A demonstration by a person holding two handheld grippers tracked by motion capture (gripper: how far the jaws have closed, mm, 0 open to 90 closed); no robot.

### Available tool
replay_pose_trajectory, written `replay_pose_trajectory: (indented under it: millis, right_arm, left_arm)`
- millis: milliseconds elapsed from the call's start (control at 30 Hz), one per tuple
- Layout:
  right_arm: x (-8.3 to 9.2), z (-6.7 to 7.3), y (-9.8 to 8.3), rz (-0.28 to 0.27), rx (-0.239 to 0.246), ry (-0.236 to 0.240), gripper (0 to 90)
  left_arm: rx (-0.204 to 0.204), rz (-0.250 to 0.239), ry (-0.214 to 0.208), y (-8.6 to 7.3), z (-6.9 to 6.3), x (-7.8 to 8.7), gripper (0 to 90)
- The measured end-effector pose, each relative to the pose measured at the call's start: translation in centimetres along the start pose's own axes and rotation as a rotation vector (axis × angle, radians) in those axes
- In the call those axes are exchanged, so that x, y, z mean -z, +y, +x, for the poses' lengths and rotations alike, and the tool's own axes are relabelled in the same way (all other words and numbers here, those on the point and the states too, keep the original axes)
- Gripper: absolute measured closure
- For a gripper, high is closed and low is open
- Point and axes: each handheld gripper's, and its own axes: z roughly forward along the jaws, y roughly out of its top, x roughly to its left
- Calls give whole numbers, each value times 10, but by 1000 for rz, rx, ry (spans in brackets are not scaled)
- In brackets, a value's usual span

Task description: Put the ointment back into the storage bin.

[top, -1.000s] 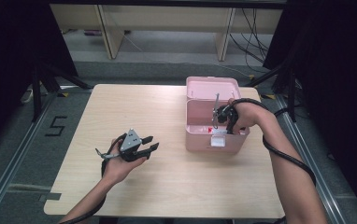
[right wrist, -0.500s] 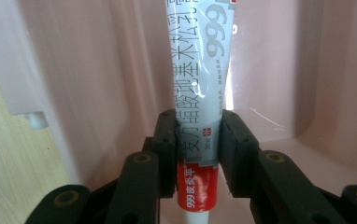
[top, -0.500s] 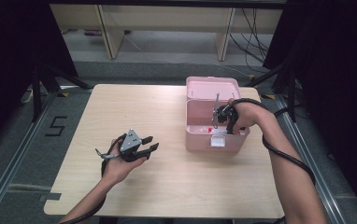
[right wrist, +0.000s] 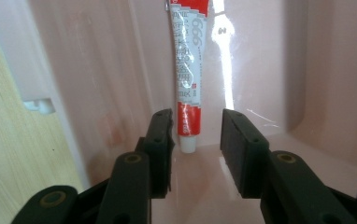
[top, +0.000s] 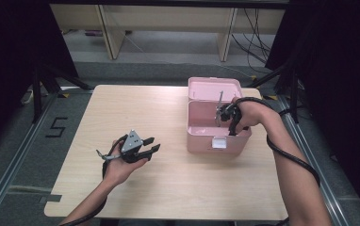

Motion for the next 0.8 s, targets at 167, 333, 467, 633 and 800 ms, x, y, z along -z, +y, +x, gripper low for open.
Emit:
replay_pose_trajectory:
  millis: [167,333,467,633,800]
  right_arm:
    - [4,1,-2,-17,-11,-13,704]
    - [8,2,-6,-43,-6,-29,809]
    - [12,5,-9,-55,-39,-36,863]
    - [17,8,-15,-91,-61,-66,900]
    - [19,15,-21,-147,-103,-80,900]
  left_arm:
    - [5,-1,0,2,1,0,608]
    - [14,-12,-5,5,1,-2,615]
    - [14,-13,-8,8,1,-4,625]
    - [31,-22,-10,11,2,-5,670]
    - [49,-33,-13,15,2,-5,715]
